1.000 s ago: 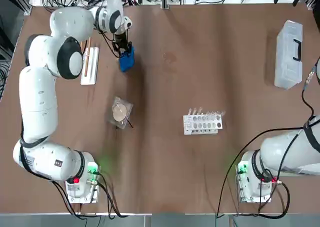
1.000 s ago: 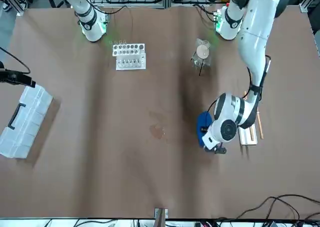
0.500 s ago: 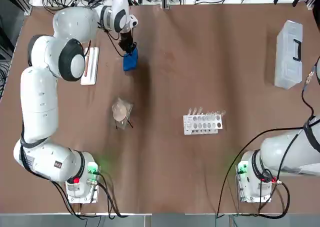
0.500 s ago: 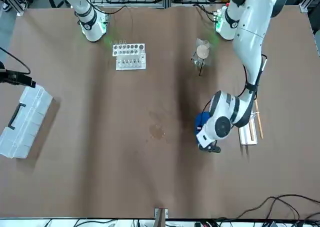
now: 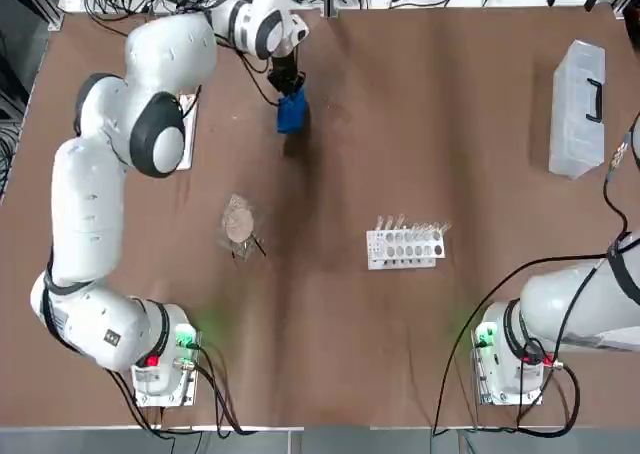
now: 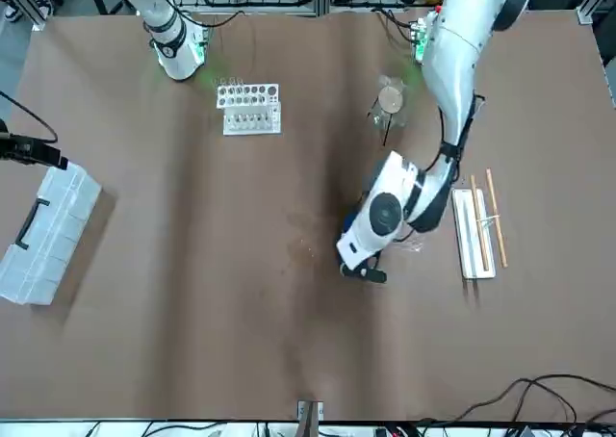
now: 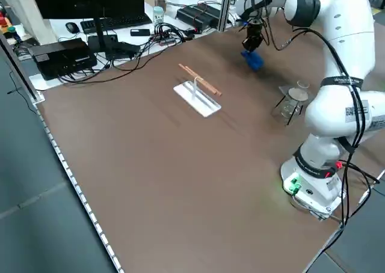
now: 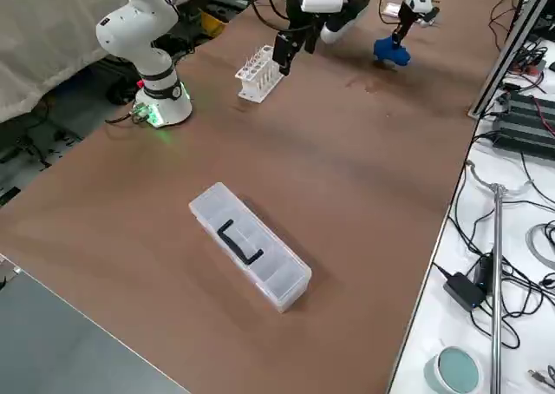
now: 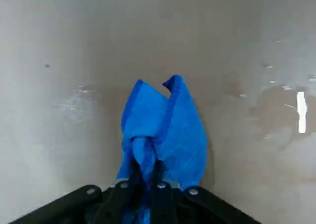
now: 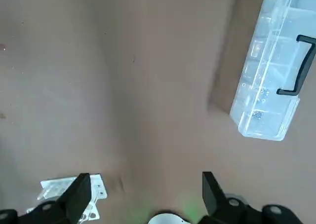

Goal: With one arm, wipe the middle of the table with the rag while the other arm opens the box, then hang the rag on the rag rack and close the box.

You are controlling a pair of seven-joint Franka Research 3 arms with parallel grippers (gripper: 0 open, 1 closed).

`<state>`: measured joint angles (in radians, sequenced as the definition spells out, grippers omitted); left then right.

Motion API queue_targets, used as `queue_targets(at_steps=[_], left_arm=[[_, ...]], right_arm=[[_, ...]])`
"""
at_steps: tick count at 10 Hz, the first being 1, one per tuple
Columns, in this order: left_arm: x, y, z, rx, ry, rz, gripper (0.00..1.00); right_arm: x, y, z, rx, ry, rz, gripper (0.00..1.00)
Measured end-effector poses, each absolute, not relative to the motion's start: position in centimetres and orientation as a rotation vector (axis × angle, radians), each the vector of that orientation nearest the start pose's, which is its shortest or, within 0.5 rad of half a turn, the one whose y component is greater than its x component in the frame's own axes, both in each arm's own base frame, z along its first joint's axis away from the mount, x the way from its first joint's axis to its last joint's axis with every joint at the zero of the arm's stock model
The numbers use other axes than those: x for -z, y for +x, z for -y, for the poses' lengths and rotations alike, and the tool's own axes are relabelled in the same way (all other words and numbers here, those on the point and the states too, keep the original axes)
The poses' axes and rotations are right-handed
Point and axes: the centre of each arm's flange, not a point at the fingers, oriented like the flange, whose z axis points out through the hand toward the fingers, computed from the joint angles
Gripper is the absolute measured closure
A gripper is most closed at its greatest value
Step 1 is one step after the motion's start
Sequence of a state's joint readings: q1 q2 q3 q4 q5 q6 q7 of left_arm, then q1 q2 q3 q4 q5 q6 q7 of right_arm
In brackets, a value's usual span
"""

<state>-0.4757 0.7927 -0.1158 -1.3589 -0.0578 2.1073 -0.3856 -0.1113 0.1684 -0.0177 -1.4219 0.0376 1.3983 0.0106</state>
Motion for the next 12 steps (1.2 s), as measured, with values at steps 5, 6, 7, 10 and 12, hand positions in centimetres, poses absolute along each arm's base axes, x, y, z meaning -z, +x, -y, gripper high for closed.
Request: queue_targets(at_steps=[5, 6, 7, 10, 12], left_arm=[[-24.6, 61.1, 46.2, 0.018, -3.379, -0.155, 0.89], [-24.6, 61.0, 47.0, 0.065, -3.404, -0.140, 0.89], [-24.5, 60.9, 47.9, 0.093, -3.418, -0.123, 0.89], [-23.0, 59.5, 50.8, 0.122, -3.443, -0.109, 0.89], [-21.8, 58.0, 52.5, 0.106, -3.442, -0.126, 0.89]], right_arm=[[-47.9, 59.0, 14.4, -0.284, -3.066, -0.398, 0.12], [-43.5, 59.1, 15.5, -0.315, -3.057, -0.425, 0.30], [-39.6, 59.7, 16.1, -0.340, -3.051, -0.438, 0.46], [-30.6, 61.7, 16.9, -0.376, -3.110, -0.398, 0.95], [-27.4, 62.6, 18.0, -0.415, -3.218, -0.318, 0.99]])
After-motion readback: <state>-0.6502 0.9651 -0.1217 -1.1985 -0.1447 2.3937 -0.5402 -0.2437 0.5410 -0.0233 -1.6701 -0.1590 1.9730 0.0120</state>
